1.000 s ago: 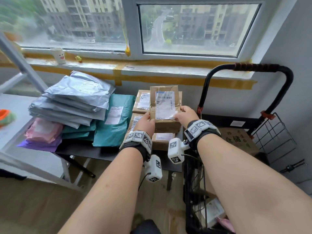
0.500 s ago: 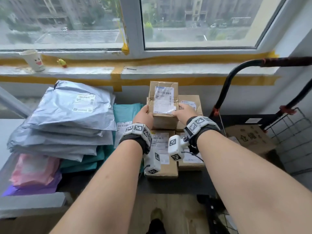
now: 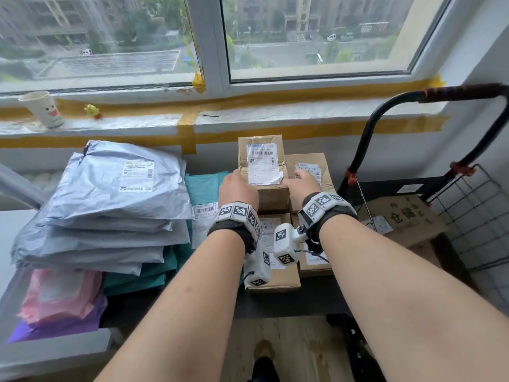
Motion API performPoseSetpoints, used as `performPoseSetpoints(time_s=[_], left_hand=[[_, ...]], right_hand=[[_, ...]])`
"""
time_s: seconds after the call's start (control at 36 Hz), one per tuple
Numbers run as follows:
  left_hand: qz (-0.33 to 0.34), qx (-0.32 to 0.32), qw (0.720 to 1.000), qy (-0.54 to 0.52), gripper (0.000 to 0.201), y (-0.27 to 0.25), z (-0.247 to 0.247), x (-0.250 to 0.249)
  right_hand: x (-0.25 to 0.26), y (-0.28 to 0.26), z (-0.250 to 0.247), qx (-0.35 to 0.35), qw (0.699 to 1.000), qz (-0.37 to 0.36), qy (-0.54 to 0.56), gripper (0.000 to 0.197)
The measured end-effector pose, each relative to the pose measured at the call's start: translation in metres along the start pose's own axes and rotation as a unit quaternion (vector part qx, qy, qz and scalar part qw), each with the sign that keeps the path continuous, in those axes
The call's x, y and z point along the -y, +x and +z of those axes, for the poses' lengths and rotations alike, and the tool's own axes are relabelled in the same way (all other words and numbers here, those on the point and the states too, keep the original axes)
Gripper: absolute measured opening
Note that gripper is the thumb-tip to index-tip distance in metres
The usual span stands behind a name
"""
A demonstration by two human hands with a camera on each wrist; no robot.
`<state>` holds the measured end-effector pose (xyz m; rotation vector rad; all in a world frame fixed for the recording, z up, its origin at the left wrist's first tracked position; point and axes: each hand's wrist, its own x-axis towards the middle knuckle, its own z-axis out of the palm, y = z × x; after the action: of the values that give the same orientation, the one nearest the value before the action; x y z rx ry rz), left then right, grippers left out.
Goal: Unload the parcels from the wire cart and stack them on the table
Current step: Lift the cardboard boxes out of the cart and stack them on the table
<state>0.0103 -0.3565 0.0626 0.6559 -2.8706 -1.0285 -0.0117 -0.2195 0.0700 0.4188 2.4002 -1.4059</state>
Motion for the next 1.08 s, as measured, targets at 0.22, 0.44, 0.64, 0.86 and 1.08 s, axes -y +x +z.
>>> performPoseSetpoints(time_s=[0.22, 0.44, 0.64, 0.86, 1.08], left_hand=[[0.079, -0.03, 0.996, 0.006, 0.051, -0.032, 0.016, -0.045], [0.128, 0.027, 0.991, -0.013, 0.056, -0.112, 0.069, -0.118], [0.132, 0.101, 0.986, -0.027, 0.054, -0.211, 0.157, -0.173], [0.046, 0.232, 0.97, -0.046, 0.052, -0.287, 0.237, -0.198], [-0.015, 0.303, 0.953, 0.014, 0.043, -0.303, 0.283, -0.208]], right_hand=[[-0.035, -0.019, -0.049, -0.041, 0.999, 0.011, 0.011, 0.057], [-0.109, -0.049, -0.145, -0.081, 0.996, 0.016, 0.015, 0.056], [-0.2, -0.07, -0.241, -0.136, 0.988, 0.068, 0.007, 0.054], [-0.305, -0.095, -0.317, -0.148, 0.978, 0.139, -0.044, 0.051], [-0.356, -0.086, -0.345, -0.117, 0.967, 0.199, -0.108, 0.039]])
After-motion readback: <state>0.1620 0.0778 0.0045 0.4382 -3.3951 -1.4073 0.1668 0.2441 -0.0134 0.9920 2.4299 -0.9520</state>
